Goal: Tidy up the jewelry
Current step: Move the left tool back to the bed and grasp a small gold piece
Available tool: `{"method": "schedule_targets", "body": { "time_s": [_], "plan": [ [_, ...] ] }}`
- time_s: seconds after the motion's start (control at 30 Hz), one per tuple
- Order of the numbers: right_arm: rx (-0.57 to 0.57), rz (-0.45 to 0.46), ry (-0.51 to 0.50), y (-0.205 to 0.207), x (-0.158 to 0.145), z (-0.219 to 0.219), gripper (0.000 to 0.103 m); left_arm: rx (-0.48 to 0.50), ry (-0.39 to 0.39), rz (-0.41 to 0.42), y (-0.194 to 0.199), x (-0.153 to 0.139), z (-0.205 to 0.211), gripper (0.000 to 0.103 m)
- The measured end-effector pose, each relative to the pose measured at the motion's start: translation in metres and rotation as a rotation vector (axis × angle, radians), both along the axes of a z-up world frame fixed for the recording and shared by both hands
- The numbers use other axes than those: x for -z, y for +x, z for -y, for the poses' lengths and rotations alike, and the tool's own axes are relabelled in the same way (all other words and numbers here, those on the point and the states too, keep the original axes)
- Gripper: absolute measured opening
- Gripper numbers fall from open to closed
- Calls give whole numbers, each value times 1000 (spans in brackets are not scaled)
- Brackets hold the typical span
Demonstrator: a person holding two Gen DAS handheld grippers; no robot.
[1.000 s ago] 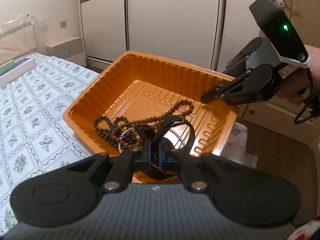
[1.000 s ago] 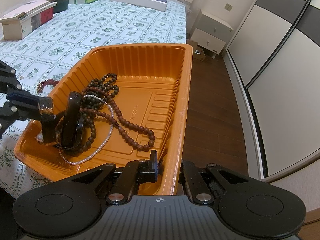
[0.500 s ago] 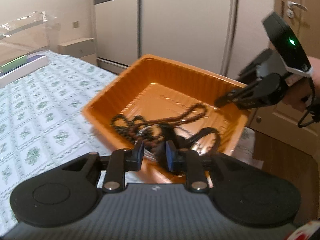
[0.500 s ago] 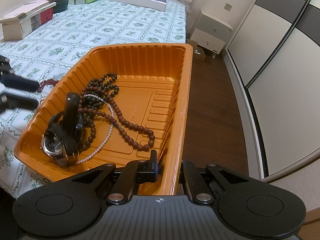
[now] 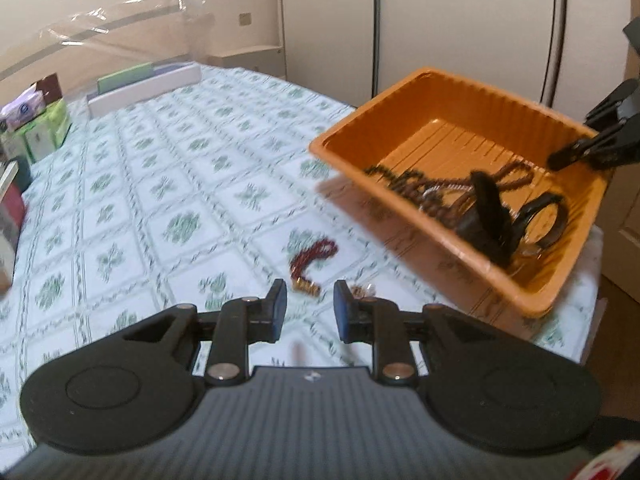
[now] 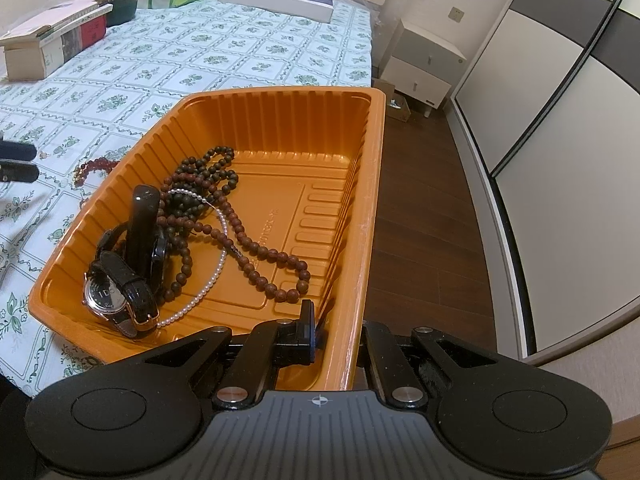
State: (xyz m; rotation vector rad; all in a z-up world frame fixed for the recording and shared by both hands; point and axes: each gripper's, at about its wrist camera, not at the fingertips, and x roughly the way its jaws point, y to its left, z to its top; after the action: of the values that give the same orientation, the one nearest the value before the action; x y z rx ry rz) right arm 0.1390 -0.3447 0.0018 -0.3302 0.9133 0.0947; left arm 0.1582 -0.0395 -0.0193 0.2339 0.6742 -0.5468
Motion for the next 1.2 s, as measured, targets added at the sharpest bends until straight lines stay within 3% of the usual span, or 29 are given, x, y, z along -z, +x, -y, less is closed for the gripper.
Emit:
{"method": "schedule_targets", "body": {
  "time_s": [0.63, 0.93, 1.2],
  "plan": [
    [0, -2, 1, 0, 1, 1, 5, 89, -27, -30, -1, 32, 51, 22],
    [3, -5, 6, 2, 4, 3, 5, 53, -21, -45, 16, 43, 60, 23],
    [3, -4, 6, 2, 5, 3, 5, 12, -2, 22, 12, 37, 48, 22]
  ]
}}
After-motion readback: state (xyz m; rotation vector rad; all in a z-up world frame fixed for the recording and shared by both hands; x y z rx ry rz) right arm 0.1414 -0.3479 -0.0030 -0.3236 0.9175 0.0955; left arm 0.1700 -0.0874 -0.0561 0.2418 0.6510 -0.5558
